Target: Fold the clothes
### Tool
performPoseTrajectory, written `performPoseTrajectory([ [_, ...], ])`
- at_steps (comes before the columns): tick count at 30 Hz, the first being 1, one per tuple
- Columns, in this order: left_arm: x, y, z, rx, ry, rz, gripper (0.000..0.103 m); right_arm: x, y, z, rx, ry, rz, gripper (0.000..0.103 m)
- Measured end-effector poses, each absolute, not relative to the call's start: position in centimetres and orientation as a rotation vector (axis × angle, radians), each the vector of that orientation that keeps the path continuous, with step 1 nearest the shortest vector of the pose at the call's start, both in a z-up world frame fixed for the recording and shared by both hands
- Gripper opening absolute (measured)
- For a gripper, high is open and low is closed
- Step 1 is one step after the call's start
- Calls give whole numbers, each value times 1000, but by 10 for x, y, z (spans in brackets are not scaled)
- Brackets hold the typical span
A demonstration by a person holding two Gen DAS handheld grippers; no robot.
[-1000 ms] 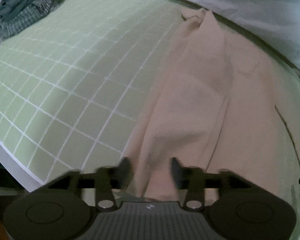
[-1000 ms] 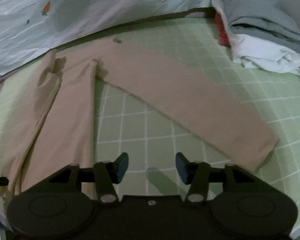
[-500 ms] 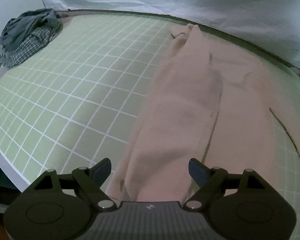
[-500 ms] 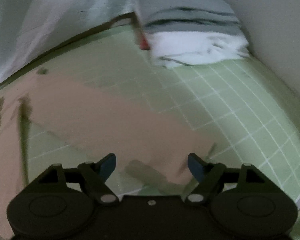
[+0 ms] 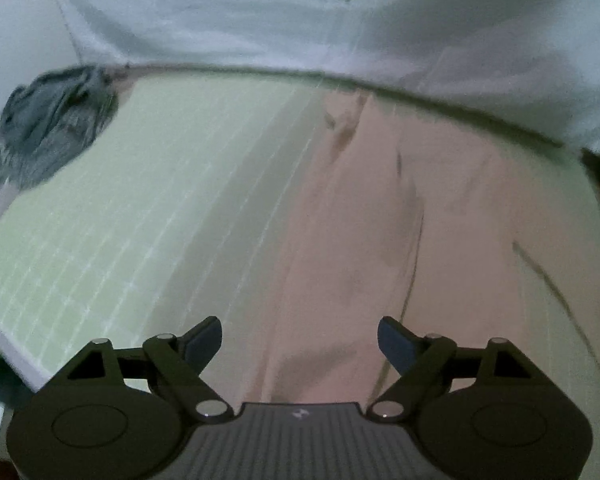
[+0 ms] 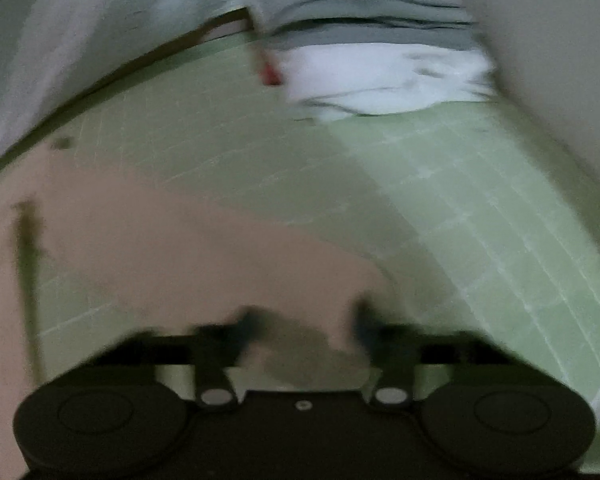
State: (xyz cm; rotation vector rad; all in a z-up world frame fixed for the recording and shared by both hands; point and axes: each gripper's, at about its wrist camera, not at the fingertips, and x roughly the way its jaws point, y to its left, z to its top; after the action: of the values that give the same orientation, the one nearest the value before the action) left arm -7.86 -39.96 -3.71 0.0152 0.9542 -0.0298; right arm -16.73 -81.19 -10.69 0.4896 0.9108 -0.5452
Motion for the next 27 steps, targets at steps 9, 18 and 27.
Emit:
performPoseTrajectory([
  [9,-19,-380,-40,0,947,-88,87,-122,-775,-59,363,775,-415,8],
  [18,26,-357,-52,-22,969,-124,87,-22,-664,-47,470,731,-83,11],
  [27,34,-379,-59,-8,991,-184,87,-27,-650,-65,426,843,-111,70],
])
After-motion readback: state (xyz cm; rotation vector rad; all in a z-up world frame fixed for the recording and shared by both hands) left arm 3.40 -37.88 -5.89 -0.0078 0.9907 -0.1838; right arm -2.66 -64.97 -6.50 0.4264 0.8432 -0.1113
